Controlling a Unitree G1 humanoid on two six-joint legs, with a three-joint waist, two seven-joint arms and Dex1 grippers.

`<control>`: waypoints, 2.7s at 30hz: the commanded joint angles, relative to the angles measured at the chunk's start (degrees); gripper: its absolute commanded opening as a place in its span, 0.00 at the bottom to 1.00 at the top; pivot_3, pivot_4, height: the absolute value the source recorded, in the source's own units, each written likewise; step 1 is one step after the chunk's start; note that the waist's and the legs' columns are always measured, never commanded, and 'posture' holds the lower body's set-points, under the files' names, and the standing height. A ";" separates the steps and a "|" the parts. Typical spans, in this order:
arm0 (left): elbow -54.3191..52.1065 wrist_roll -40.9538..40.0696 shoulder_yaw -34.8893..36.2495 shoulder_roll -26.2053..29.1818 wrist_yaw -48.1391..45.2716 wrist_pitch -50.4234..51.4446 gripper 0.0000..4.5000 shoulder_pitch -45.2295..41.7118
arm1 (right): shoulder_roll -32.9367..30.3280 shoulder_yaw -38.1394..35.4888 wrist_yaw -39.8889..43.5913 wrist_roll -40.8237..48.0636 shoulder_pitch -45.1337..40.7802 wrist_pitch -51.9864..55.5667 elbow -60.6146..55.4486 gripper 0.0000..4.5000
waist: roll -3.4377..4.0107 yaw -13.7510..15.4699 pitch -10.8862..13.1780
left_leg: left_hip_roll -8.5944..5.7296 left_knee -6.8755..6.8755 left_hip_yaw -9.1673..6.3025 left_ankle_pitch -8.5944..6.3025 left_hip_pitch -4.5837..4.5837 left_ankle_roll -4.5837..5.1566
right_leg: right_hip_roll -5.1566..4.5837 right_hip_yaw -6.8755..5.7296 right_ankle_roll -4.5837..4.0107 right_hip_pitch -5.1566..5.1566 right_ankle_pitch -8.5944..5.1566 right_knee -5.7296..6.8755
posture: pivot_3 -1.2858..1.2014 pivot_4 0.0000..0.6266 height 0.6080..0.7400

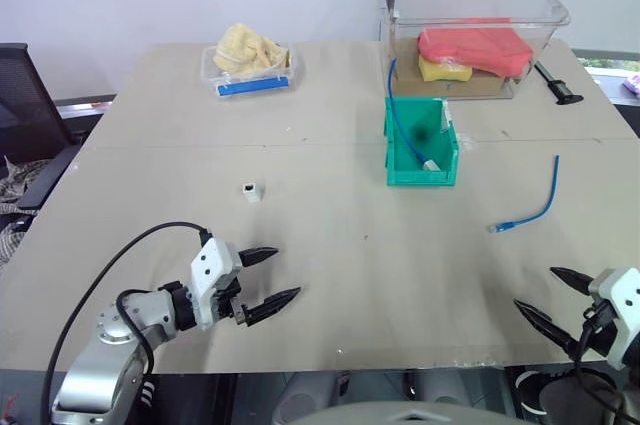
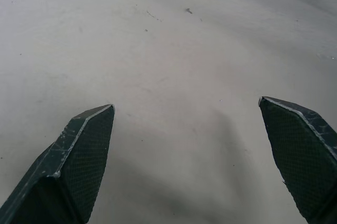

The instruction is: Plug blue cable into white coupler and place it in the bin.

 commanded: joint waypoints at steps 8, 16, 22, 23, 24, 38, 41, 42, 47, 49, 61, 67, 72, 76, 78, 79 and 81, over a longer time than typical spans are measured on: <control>-10.79 -8.53 -0.93 -1.36 3.39 9.35 1.00 -6.62 | -8.59 0.37 -3.42 1.63 -14.21 9.58 -3.24 0.99 | 0.01 -0.07 0.11 | 0.01 0.03 0.02 0.01 0.02 0.01 | 0.01 -0.03 0.01 0.00 0.02 0.02 | 0.52 0.24 1.00; -13.99 -5.95 -6.22 1.78 -0.97 7.52 1.00 -11.38 | -25.34 15.57 12.28 -3.98 -36.52 5.10 15.48 0.83 | 0.06 -0.15 0.56 | 0.10 0.07 0.34 0.01 -0.04 0.22 | 0.06 -0.13 0.16 0.01 0.13 -0.21 | 0.52 0.24 1.00; -14.53 -5.74 -7.37 1.63 -0.66 7.90 1.00 -12.82 | -25.29 29.45 19.51 -14.50 -53.39 -5.37 33.39 0.64 | 0.07 -0.25 0.72 | 0.12 0.02 0.42 0.00 -0.14 0.21 | 0.05 -0.14 -0.03 -0.04 0.29 -0.33 | 0.52 0.24 1.00; -14.69 -5.68 -7.48 1.61 -0.53 7.97 1.00 -12.90 | -25.02 30.99 20.73 -15.43 -55.34 -6.29 35.79 0.64 | 0.08 -0.22 0.73 | 0.12 0.02 0.48 0.00 -0.14 0.21 | 0.04 -0.11 -0.03 -0.04 0.29 -0.37 | 0.52 0.24 1.00; -14.89 -5.65 -7.57 1.59 -0.33 8.08 1.00 -12.97 | -24.96 32.71 22.83 -16.28 -56.85 -7.38 37.91 0.64 | 0.08 -0.18 0.74 | 0.12 0.02 0.47 0.00 -0.17 0.21 | 0.04 -0.11 -0.05 -0.05 0.31 -0.39 | 0.52 0.24 1.00; -13.80 -5.31 -7.80 0.84 0.79 7.12 1.00 -12.95 | -22.33 36.58 30.65 -17.15 -62.31 -6.11 42.11 0.03 | 0.07 -0.20 0.73 | 0.14 0.02 0.30 -0.07 -0.19 0.16 | 0.11 -0.01 -0.02 -0.01 0.34 -0.70 | 0.52 0.24 1.00; -12.72 -4.66 -7.73 0.78 0.26 6.05 1.00 -12.84 | -21.32 35.58 30.18 -14.67 -61.79 -1.97 37.12 0.03 | 0.08 -0.32 0.73 | 0.16 0.01 0.24 -0.04 -0.19 0.08 | 0.13 -0.02 -0.03 -0.02 0.35 -0.70 | 0.52 0.24 1.00; -12.46 -4.52 -7.74 0.79 0.15 5.75 1.00 -12.80 | -20.99 35.33 29.59 -14.42 -61.73 -1.11 35.80 0.03 | 0.09 -0.35 0.74 | 0.18 0.01 0.24 -0.04 -0.19 0.07 | 0.15 -0.01 -0.03 -0.03 0.35 -0.71 | 0.52 0.24 1.00; -11.93 -4.11 -7.89 0.85 -0.22 4.57 1.00 -12.10 | -21.90 34.16 30.61 -13.56 -61.76 0.02 33.47 0.14 | 0.20 -0.03 0.80 | 0.17 0.02 0.25 -0.05 -0.25 0.06 | 0.13 -0.01 -0.03 -0.05 0.35 -0.74 | 0.52 0.24 1.00; -11.80 -3.91 -7.92 0.83 -0.43 4.17 1.00 -11.66 | -22.45 33.37 30.34 -12.98 -61.35 0.85 32.83 0.32 | 0.20 -0.06 0.80 | 0.16 0.02 0.23 -0.06 -0.27 0.07 | 0.12 -0.03 -0.03 -0.05 0.35 -0.78 | 0.52 0.24 1.00; -11.29 -3.01 -8.30 0.99 -1.17 2.94 1.00 -11.48 | -23.61 37.46 30.38 -17.74 -58.51 -1.77 35.60 0.01 | 0.23 -0.19 0.81 | 0.17 0.02 0.39 -0.11 -0.21 0.13 | 0.13 0.00 -0.02 -0.03 0.35 -0.74 | 0.52 0.24 1.00; -11.82 -2.95 -7.95 0.98 -0.58 3.23 1.00 -11.18 | -22.04 38.50 30.52 -18.70 -60.19 -4.04 35.82 0.01 | 0.16 -0.28 0.77 | 0.18 0.07 0.50 -0.11 -0.16 0.13 | 0.15 0.02 -0.01 0.00 0.36 -0.72 | 0.52 0.24 1.00; -12.13 -2.88 -7.60 1.07 -0.20 3.06 1.00 -10.77 | -19.57 38.10 30.15 -17.74 -62.31 -2.77 33.11 0.01 | 0.13 -0.53 0.75 | 0.37 0.07 0.55 -0.21 -0.08 0.30 | 0.20 0.02 -0.04 -0.02 0.48 -0.71 | 0.52 0.24 1.00; -11.66 -2.80 -7.11 1.24 -0.75 2.19 1.00 -9.90 | -20.76 37.70 30.84 -17.94 -61.84 -0.79 31.46 0.29 | 0.21 -0.23 0.80 | 0.48 0.07 0.57 -0.21 -0.09 0.29 | 0.33 0.02 -0.13 -0.05 0.55 -0.72 | 0.52 0.24 1.00; -11.46 -2.63 -7.21 1.21 -0.86 1.90 1.00 -9.76 | -21.30 38.15 31.34 -18.31 -61.42 0.03 31.41 0.29 | 0.21 -0.13 0.80 | 0.48 0.06 0.57 -0.12 -0.16 0.07 | 0.33 0.00 -0.14 -0.10 0.56 -0.76 | 0.52 0.24 1.00; -11.38 -2.54 -7.35 1.17 -0.84 1.82 1.00 -9.82 | -21.74 38.62 31.87 -18.55 -60.91 0.70 31.37 0.29 | 0.21 -0.10 0.80 | 0.48 0.06 0.58 -0.12 -0.18 0.06 | 0.32 0.00 -0.14 -0.10 0.56 -0.78 | 0.52 0.24 1.00; -11.27 -2.45 -7.49 1.12 -0.79 1.71 1.00 -9.85 | -22.10 38.99 32.11 -18.86 -59.95 1.15 31.18 0.29 | 0.21 -0.12 0.80 | 0.48 0.06 0.58 -0.13 -0.19 0.04 | 0.32 0.00 -0.14 -0.10 0.56 -0.82 | 0.52 0.24 1.00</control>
